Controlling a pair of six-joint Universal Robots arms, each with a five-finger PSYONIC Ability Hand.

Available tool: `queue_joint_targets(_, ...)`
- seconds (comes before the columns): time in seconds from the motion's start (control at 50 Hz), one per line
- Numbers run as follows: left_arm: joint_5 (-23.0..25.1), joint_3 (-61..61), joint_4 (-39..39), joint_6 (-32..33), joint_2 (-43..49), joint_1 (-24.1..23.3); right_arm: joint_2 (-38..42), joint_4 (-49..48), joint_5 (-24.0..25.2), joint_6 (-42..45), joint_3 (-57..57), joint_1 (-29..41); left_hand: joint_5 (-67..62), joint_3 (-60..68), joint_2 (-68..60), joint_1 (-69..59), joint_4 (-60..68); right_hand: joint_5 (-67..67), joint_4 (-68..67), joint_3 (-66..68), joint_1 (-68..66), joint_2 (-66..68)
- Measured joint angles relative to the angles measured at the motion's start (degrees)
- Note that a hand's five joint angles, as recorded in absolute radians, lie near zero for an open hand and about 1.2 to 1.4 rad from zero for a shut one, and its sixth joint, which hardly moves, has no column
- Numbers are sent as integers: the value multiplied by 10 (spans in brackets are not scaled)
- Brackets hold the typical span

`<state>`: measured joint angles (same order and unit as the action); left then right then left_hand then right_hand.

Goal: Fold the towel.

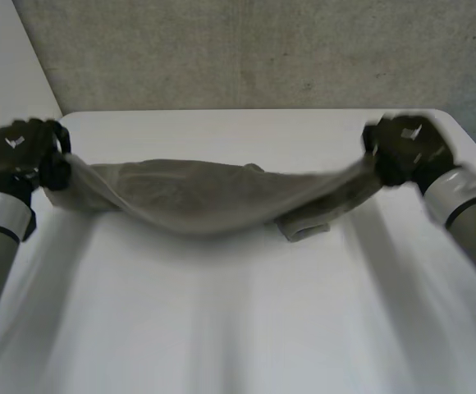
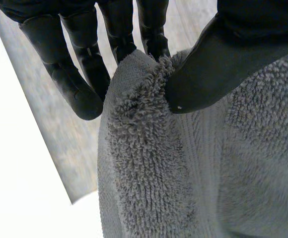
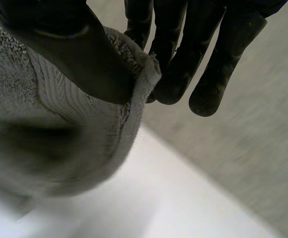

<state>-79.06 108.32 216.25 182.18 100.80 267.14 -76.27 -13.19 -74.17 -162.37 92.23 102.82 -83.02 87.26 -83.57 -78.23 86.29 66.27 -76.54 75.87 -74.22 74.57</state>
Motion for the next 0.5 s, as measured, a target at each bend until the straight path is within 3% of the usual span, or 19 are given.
queue_joint_targets(0.12,0,-41,-102,-7,-116,5,-107,101,26,5,-96,-33,0,0,0,0,0,3,0,0,-2,0)
queue_joint_targets(0.28,0,-150,-266,-22,-216,8,-124,356,72,40,-340,-89,0,0,0,0,0,3,0,0,-6,0)
queue_joint_targets(0.4,0,-219,-357,-23,-198,11,-59,506,97,115,-475,-101,0,0,0,0,5,3,0,1,-7,0)
queue_joint_targets(0.5,0,-260,-405,-14,-95,12,23,558,79,199,-498,-58,0,0,0,0,6,3,0,1,-8,0)
